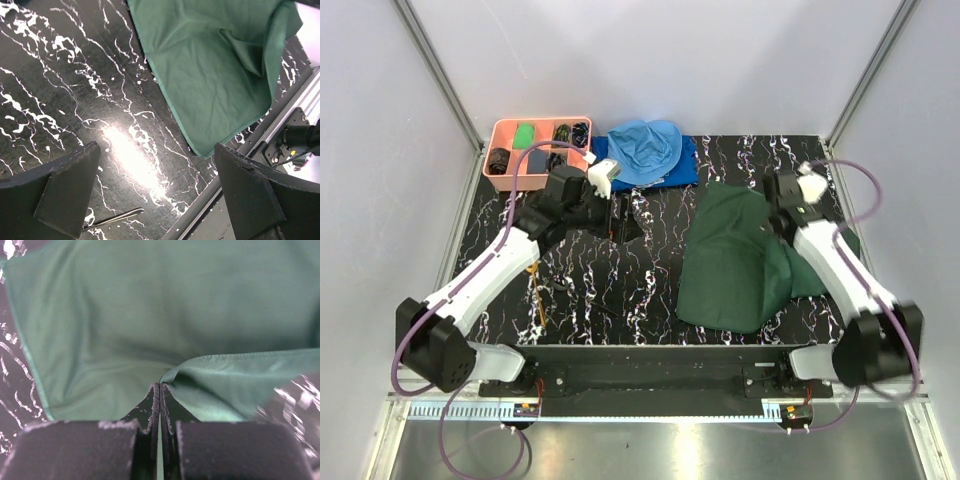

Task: Fold the napkin, place the utensils inside, and roll it up
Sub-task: Fold the napkin

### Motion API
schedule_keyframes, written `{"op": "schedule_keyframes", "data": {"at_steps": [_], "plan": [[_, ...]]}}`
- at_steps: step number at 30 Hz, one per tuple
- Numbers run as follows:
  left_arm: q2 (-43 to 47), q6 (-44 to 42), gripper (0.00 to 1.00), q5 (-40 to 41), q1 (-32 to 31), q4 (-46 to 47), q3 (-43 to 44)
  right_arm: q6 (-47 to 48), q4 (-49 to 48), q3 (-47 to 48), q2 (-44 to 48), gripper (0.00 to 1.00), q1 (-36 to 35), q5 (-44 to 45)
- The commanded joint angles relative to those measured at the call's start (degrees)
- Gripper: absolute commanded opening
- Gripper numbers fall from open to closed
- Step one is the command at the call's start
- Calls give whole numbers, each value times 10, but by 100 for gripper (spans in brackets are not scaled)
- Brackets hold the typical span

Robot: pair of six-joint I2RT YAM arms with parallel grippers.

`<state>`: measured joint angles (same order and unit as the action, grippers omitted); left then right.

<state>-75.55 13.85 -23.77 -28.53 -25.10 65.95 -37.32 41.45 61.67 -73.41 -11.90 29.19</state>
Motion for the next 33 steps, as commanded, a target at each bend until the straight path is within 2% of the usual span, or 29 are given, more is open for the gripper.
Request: {"op": "schedule_keyframes", "data": {"at_steps": [1, 7, 15, 23, 33], "plan": [[-19, 3, 99, 9, -1, 25, -4, 74, -96, 98, -137, 0, -3, -92], [-54, 10, 99, 21, -1, 22, -4, 104, -131, 257, -343, 0, -3, -177], [-89, 33, 99, 36, -1, 29, -8, 99, -132, 455, -525, 0, -3, -247], [-92, 71, 98, 27, -1, 73, -51, 60, -132, 529, -576, 0, -3, -251], [-100, 95, 94, 10, -5, 107, -72, 53, -135, 504, -510, 0, -4, -209]]}}
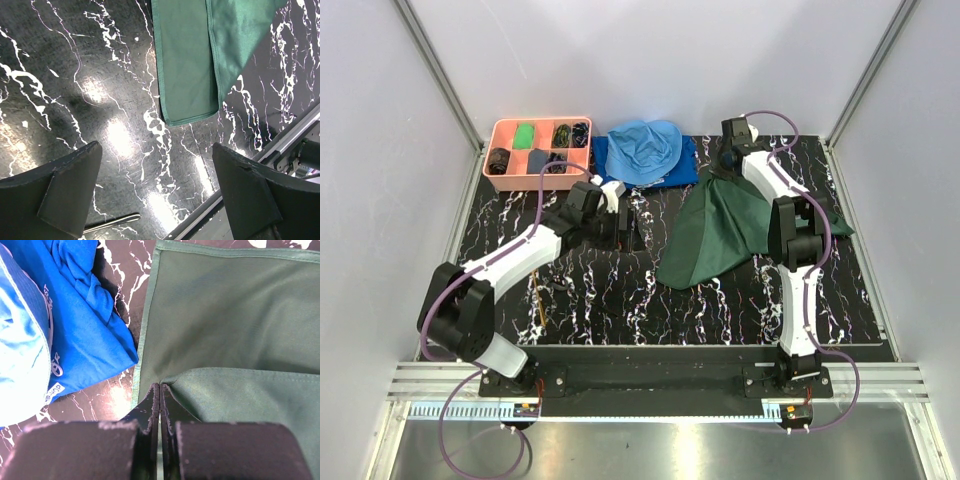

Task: Fold the napkin, place the utensils inside, and roll it up
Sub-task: Fold the napkin

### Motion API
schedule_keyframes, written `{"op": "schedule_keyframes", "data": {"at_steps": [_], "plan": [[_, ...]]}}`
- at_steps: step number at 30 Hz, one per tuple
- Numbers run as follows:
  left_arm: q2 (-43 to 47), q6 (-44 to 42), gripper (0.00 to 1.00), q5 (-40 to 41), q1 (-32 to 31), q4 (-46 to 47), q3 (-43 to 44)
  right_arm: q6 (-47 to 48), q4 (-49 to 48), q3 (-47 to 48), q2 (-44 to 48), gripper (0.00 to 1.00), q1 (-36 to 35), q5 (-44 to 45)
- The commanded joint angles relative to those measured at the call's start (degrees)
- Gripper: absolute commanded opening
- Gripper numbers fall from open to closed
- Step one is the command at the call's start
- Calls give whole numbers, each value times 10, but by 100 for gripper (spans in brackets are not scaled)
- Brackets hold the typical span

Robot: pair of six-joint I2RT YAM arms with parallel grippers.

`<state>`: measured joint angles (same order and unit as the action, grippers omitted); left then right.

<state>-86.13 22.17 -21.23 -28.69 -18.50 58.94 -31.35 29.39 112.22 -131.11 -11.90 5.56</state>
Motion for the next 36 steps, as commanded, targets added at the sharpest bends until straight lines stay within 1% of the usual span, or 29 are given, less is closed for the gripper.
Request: {"op": "schedule_keyframes", "data": {"at_steps": [1, 6, 11, 17, 21, 27, 36], "plan": [[8, 11, 94, -14, -3, 41, -2, -7, -14, -5, 76, 0, -4, 30], [14, 7, 94, -18, -3, 35, 1, -10, -13, -24, 120, 0, -3, 33], [25, 8, 94, -19, -4, 33, -3, -11, -13, -22, 142, 0, -3, 38], [36, 4, 94, -17, -3, 30, -7, -7, -3, 18, 114, 0, -3, 34], [41, 2, 94, -10, -3, 28, -10, -20, -2, 18, 125, 0, -3, 29], [28, 5, 94, -14, -3, 33, -8, -6, 0, 35, 127, 0, -3, 40], [34, 5, 94, -11, -3, 34, -10, -3, 29, 133, 53, 0, -3, 39]]}}
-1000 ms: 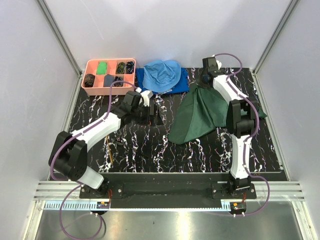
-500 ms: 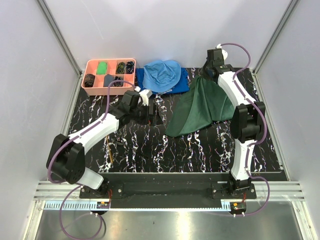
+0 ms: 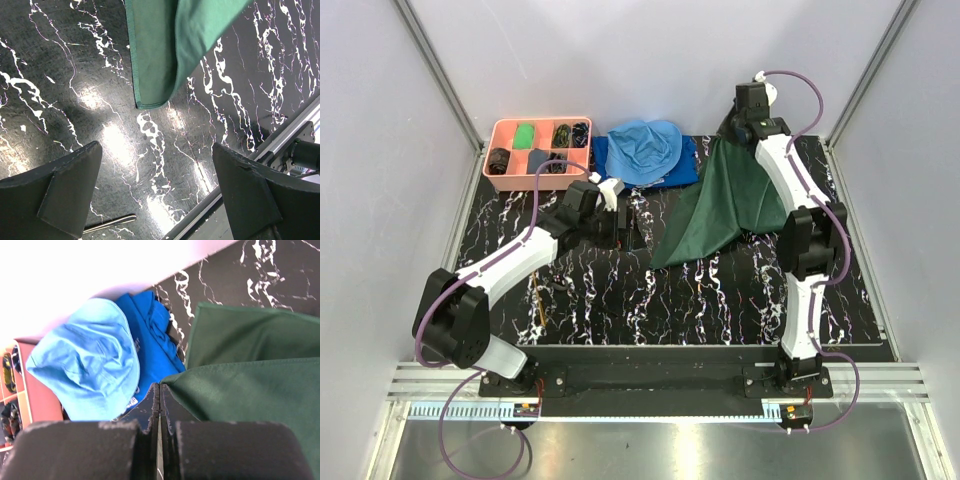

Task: Fold the napkin, place the utensils inside, and roll it up
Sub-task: Fold the napkin

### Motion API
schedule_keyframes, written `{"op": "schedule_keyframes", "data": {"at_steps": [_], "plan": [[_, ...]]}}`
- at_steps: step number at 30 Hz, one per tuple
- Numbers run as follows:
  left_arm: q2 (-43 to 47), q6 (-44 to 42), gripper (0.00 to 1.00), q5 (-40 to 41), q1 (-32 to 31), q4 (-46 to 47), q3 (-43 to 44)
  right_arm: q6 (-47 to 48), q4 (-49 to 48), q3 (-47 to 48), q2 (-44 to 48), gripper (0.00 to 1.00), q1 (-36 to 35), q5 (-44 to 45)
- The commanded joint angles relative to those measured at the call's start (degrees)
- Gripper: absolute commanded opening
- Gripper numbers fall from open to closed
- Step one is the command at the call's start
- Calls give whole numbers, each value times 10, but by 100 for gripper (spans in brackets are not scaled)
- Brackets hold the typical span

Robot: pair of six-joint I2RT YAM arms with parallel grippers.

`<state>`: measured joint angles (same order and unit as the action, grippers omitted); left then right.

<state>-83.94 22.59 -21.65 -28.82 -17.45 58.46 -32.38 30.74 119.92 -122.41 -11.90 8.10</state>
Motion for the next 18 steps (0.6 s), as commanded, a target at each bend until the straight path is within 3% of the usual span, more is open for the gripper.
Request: {"op": "schedule_keyframes", "data": {"at_steps": [1, 10, 18], "plan": [[11, 1, 94, -8, -2, 23, -5, 11, 20, 82, -52, 0, -2, 15], [1, -2, 94, -3, -2, 22, -3, 19, 77, 232, -173, 0, 0, 32], [-17, 3, 94, 0, -3, 30, -8, 16, 80, 301, -247, 0, 14, 26]]}}
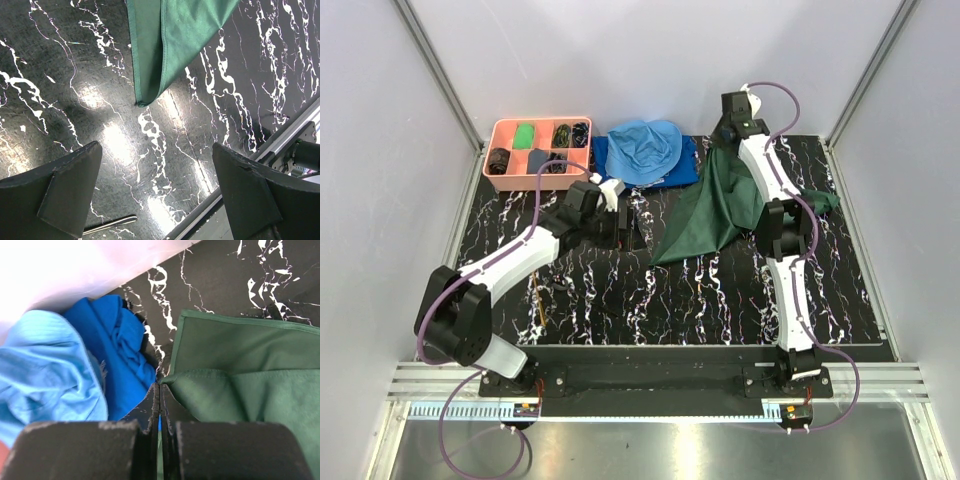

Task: Fold the napkin, place the utensils inside, and roll it up
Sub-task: Fold the napkin

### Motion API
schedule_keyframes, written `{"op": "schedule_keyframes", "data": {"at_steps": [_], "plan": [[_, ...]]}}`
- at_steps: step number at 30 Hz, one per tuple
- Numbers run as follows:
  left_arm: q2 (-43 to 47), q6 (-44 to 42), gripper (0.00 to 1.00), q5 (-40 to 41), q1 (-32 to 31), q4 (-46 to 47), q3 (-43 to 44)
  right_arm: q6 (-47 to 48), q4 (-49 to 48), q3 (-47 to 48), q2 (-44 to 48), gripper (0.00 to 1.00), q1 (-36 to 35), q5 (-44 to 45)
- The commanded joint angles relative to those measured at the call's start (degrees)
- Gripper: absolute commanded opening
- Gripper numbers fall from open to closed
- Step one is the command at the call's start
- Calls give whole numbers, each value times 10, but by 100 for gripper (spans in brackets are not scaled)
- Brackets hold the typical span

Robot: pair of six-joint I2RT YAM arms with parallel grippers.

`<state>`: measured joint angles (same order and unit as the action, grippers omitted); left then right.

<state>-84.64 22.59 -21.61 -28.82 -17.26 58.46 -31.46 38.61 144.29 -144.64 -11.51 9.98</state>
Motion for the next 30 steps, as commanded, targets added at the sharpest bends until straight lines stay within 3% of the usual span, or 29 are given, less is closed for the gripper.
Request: {"op": "schedule_keyframes", "data": {"at_steps": [1, 7, 11, 14, 20, 23, 27, 30], "plan": [[-11, 4, 94, 2, -2, 31, -10, 7, 2, 63, -39, 0, 13, 4], [-25, 24, 94, 5, -4, 60, -26, -6, -16, 84, -68, 4, 32, 1], [-49, 39, 95, 1, -6, 94, -29, 3, -26, 94, -66, 58, 47, -62], [-69, 54, 95, -10, -14, 119, -26, 38, -25, 31, -1, 70, 54, -65], [-110, 75, 95, -16, -44, 137, -29, 51, -38, -259, 220, 71, 99, -87], [-128, 77, 93, -10, -52, 141, -33, 16, -96, -483, 338, 72, 161, -140], [-155, 73, 91, 6, -60, 138, -25, -4, -157, -640, 451, 72, 231, -196], [-175, 72, 89, 30, -65, 138, -18, 1, -163, -691, 465, 72, 271, -212]]}}
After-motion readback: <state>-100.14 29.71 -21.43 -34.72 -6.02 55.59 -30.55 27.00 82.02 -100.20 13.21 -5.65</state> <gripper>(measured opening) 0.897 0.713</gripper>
